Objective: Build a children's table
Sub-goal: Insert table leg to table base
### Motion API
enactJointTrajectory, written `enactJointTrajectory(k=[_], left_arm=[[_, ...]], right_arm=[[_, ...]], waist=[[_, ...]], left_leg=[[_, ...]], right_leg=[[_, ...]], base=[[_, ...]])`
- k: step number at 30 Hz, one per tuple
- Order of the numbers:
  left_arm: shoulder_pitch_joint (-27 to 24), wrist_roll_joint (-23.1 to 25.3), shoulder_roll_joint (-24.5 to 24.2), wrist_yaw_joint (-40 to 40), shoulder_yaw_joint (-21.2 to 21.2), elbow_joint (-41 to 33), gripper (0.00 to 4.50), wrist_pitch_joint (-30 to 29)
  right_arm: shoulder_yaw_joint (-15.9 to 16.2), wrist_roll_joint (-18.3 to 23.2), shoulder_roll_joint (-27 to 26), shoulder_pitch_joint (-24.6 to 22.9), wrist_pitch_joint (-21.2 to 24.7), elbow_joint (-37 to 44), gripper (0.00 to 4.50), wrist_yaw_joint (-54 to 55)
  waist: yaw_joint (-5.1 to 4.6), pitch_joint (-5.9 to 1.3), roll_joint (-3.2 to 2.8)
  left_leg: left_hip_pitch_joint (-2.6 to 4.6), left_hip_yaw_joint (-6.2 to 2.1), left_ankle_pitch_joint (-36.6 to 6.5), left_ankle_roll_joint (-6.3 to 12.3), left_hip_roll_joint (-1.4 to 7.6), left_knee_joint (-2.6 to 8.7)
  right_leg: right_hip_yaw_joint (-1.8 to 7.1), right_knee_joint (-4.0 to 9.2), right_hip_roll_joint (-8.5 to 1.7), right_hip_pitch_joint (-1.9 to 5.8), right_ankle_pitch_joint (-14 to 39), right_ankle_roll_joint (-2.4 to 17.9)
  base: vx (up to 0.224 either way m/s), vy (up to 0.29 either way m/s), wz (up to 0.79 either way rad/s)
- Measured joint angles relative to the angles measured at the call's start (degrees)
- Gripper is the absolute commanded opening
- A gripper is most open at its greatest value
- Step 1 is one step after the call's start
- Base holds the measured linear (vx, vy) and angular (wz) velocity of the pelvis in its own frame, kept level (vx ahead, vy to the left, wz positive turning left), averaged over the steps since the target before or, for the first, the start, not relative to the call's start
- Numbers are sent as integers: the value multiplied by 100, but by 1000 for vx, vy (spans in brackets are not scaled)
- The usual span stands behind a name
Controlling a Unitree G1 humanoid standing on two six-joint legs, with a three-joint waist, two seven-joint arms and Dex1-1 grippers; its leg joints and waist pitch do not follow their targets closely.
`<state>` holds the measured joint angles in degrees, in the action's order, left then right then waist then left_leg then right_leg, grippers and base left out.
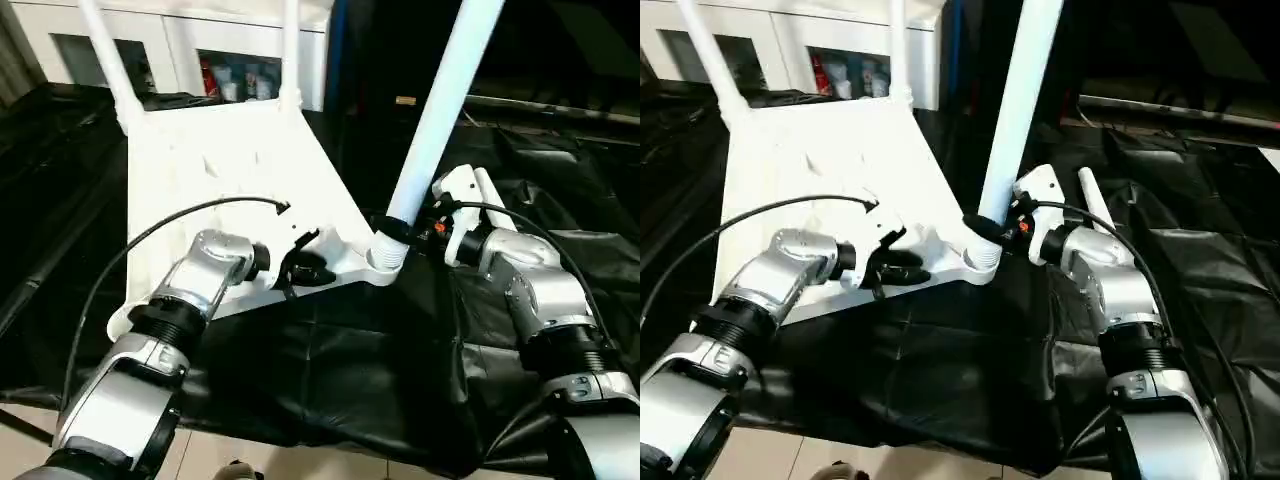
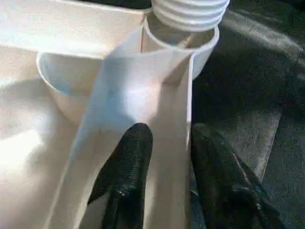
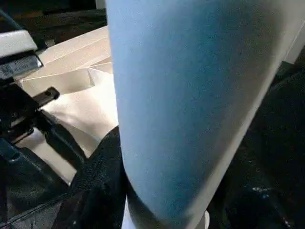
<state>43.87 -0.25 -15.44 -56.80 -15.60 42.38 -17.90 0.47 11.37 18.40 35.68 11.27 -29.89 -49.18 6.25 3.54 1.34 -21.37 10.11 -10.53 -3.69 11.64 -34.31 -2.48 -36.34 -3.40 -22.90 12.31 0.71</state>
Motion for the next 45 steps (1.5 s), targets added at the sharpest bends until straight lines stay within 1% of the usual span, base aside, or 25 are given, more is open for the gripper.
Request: enactJointTrajectory(k=[2, 3, 4, 5, 9, 10, 11, 15, 22, 24, 27, 30, 34, 38, 45], left_arm=[[1, 13, 26, -5, -17, 79, 108, 86], [13, 28, 25, -9, -29, 105, 108, 103], [32, 55, 25, -16, -53, 134, 84, 129], [35, 64, 25, -15, -59, 135, 84, 143], [37, 113, 25, -21, -88, 147, 51, 181], [45, 125, 23, -20, -96, 171, 51, 201], [56, 128, 23, -23, -106, 192, 32, 211], [99, 216, -4, -48, -169, 267, 1, 324], [136, 274, -117, -241, -222, 285, 0, 322], [137, 273, -125, -277, -223, 285, 0, 334], [97, 256, -123, -284, -197, 288, 0, 564], [-97, 204, -180, -444, -120, 110, 0, 705], [-236, 216, -255, -556, -167, -97, 0, 812], [-271, 217, -287, -575, -172, -135, 0, 839], [-283, 234, -296, -564, -159, -137, 0, 856]], right_arm=[[7, -1, 0, -4, 0, 0, 188, 1], [8, -4, 0, -6, 0, 0, 188, 1], [9, -5, 0, -7, 0, 1, 188, 1], [9, -5, 0, -10, 0, 1, 188, 2], [12, -6, 1, -20, 0, 3, 188, 3], [12, -7, 2, -20, 0, 3, 188, 3], [12, -9, 2, -20, 0, 4, 188, 3], [16, -29, 2, -20, 0, 4, 188, 3], [78, -32, 3, -19, 1, 3, 188, -10], [115, -37, 4, -18, 1, 3, 188, -11], [123, -41, 3, -15, 37, 1, 188, -18], [156, -49, 2, 1, 107, -42, 188, -104], [323, -96, -47, 172, 105, -181, 188, -203], [440, -151, -88, 286, 97, -334, 188, -246], [432, -149, -138, 501, 209, -680, 188, -303]], waist=[[1, 0, 0], [1, 0, -1], [0, 0, -1], [-1, 0, -1], [-16, 1, -2], [-21, 1, -2], [-25, 1, -2], [-48, 1, -2], [-113, 1, -2], [-111, 1, -2], [-108, 1, -2], [-107, 1, -2], [-104, 3, -5], [-109, 2, -3], [-110, 1, 0]], left_leg=[[0, 0, 0, 0, 0, -1], [1, 0, 0, 0, 0, -3], [3, -1, 0, -1, 0, -5], [4, -1, -1, -6, 0, -5], [6, -2, -4, -33, 0, -5], [7, -2, -1, -34, 0, -5], [9, -2, 1, -34, 0, -5], [17, -4, 11, -41, 0, -5], [20, -4, 15, -43, 0, -2], [20, -4, 15, -43, 0, 2], [16, -4, 14, -42, 0, 2], [12, -4, 14, -42, 0, 4], [13, -3, 14, -42, 0, 4], [16, -3, 14, -42, 0, 3], [20, -3, 15, -43, 0, 3]], right_leg=[[0, 0, 0, 1, -1, 1], [0, -1, 0, 2, -2, 2], [1, -2, 0, 3, -3, 2], [1, -2, 0, 3, -6, 3], [1, -4, 0, 4, -12, 4], [1, -8, 0, 5, -13, 4], [1, -10, 0, 4, -14, 4], [2, -22, 0, 6, -16, 7], [3, -24, 0, 7, -18, 7], [2, -21, 0, 7, -18, 7], [1, -19, 0, 5, -18, 7], [0, -14, 0, 4, -18, 7], [1, -15, 0, 4, -18, 7], [2, -14, 0, 7, -18, 7], [3, -16, 0, 11, -18, 8]], base=[[0, 0, 0], [0, 0, 0], [0, 0, 0], [0, 0, 0], [0, 0, 0], [0, 0, 0], [0, 0, 0], [0, 0, 0], [0, 0, 0], [0, 0, 0], [0, 0, 0], [0, 0, 0], [0, 0, 0], [0, 0, 0], [0, 0, 0]])
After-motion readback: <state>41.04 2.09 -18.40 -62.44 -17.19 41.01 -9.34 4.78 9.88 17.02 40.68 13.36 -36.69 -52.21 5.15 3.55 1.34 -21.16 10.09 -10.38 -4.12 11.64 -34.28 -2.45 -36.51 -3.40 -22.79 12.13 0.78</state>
